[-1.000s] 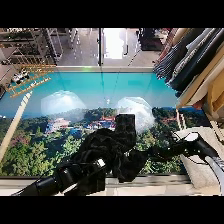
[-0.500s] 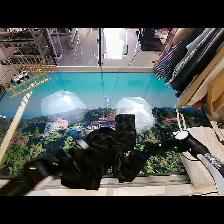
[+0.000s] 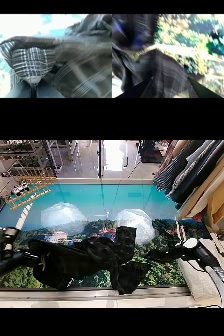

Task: Fold the clothes and pants, and hang the long-sleeved shirts on hangers.

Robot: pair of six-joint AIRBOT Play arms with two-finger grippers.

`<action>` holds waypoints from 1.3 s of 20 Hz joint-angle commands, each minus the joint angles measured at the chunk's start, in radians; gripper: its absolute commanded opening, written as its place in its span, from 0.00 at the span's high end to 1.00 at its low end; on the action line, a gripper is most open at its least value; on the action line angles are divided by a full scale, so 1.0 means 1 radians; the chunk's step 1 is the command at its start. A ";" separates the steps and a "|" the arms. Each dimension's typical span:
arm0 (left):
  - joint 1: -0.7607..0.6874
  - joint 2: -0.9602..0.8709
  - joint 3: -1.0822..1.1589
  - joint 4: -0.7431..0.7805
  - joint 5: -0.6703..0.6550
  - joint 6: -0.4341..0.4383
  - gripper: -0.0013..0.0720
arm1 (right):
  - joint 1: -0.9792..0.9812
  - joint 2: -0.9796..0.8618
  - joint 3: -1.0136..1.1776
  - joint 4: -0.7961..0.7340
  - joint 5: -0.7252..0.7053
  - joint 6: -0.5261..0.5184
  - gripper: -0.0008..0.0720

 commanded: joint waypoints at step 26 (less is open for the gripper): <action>0.589 -0.370 0.351 -0.871 -0.142 0.301 0.96 | -0.074 0.423 0.370 -0.393 0.298 0.115 0.97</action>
